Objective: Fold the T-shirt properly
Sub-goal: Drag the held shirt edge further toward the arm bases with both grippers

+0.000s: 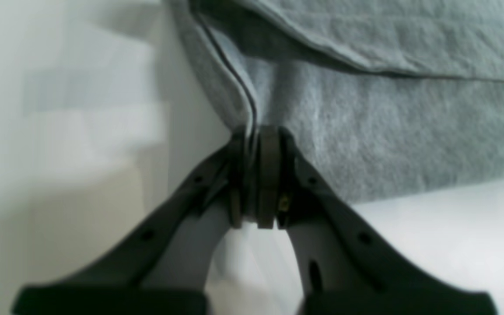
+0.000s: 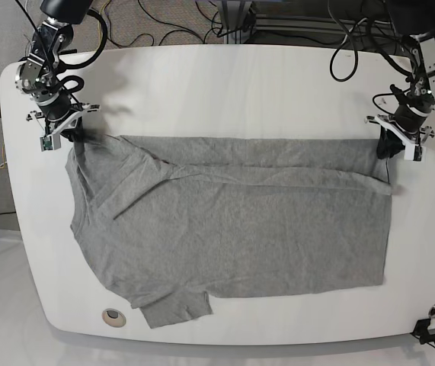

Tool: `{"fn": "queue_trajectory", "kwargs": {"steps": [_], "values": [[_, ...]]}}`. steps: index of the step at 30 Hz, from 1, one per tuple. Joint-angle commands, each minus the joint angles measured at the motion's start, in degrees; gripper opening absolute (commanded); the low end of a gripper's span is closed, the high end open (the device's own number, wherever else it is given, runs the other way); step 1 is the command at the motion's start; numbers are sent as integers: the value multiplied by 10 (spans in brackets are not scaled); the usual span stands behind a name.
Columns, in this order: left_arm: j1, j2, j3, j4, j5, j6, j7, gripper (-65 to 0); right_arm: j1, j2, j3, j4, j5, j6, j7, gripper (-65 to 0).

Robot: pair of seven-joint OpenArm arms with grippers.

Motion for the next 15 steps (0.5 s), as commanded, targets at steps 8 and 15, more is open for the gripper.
{"fn": "queue_trajectory", "kwargs": {"steps": [8,15], "values": [[118,-21,-34,105,9,-1,16,-650,-178,-27,1,183,-2,3,-3,-650],[212,-21,-66,165,8,-1,17,-650,-265,-45,1,240,-2,3,-3,-650]]}}
